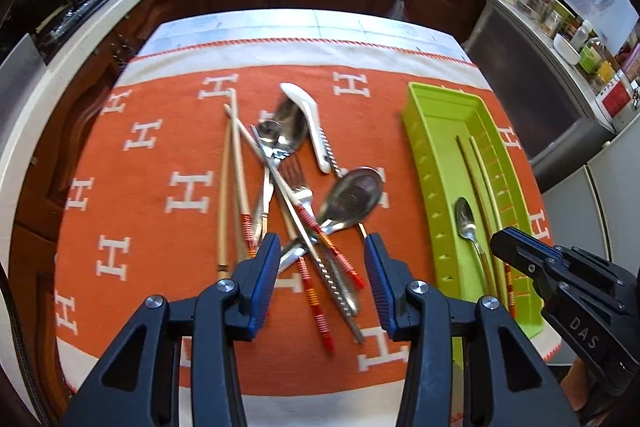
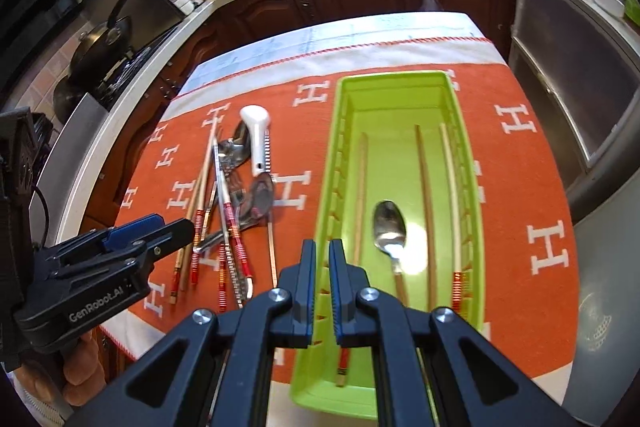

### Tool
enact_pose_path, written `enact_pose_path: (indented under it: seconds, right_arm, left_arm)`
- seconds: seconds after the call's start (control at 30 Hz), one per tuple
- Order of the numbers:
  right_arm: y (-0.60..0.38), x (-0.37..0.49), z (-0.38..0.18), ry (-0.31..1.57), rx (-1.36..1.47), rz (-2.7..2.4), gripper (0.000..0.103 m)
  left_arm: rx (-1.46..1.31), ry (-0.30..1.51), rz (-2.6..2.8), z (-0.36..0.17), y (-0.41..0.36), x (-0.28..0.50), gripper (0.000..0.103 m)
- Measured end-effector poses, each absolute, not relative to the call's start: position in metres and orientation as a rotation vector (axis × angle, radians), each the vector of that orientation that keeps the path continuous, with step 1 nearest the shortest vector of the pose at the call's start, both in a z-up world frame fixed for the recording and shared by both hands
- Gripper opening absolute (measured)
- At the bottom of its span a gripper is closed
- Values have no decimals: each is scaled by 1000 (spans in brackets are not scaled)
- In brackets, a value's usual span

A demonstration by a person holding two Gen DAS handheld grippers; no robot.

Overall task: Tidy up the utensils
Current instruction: 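Move both open tools back over the utensil pile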

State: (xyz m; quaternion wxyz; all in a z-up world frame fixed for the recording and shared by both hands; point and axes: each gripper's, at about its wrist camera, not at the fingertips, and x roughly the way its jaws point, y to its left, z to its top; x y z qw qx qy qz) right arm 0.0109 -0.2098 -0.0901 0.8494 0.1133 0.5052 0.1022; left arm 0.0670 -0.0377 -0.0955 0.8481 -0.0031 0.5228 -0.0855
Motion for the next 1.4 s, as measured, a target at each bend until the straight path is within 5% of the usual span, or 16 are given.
enact_pose_path:
  seconds: [0.87, 1.4]
  right_arm:
    - [-90, 51, -82, 1081, 27, 379, 7]
    - [-37, 109, -143, 1145, 40, 447, 6]
  left_arm:
    - [-56, 1034, 49, -110, 74, 72, 45]
    - [-129, 1106, 87, -152, 125, 84, 45]
